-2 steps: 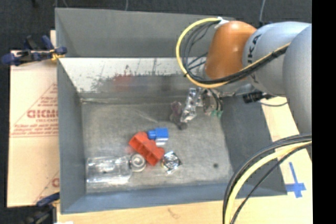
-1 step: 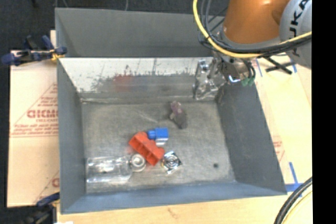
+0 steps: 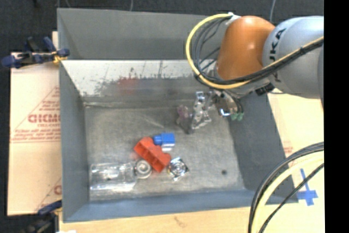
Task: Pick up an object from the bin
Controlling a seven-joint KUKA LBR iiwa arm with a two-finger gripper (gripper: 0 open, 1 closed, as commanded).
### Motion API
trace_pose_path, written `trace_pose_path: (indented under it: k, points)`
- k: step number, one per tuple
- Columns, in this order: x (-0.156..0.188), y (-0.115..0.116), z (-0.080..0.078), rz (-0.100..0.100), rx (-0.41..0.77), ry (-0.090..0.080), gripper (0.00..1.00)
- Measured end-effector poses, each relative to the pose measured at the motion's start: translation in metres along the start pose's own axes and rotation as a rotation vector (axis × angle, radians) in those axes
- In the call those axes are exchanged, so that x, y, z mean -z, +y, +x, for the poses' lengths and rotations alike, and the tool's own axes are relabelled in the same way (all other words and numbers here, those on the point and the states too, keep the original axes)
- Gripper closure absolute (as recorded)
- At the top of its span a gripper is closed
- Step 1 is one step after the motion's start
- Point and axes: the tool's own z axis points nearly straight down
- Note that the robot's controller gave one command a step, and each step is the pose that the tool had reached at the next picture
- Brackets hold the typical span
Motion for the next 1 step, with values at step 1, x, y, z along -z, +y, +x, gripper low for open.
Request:
trace_pose_path:
  k: [1]
  points:
    - [0.0051, -0.0005, -0.0020, 0.003, 0.002, -0.008, 0.00]
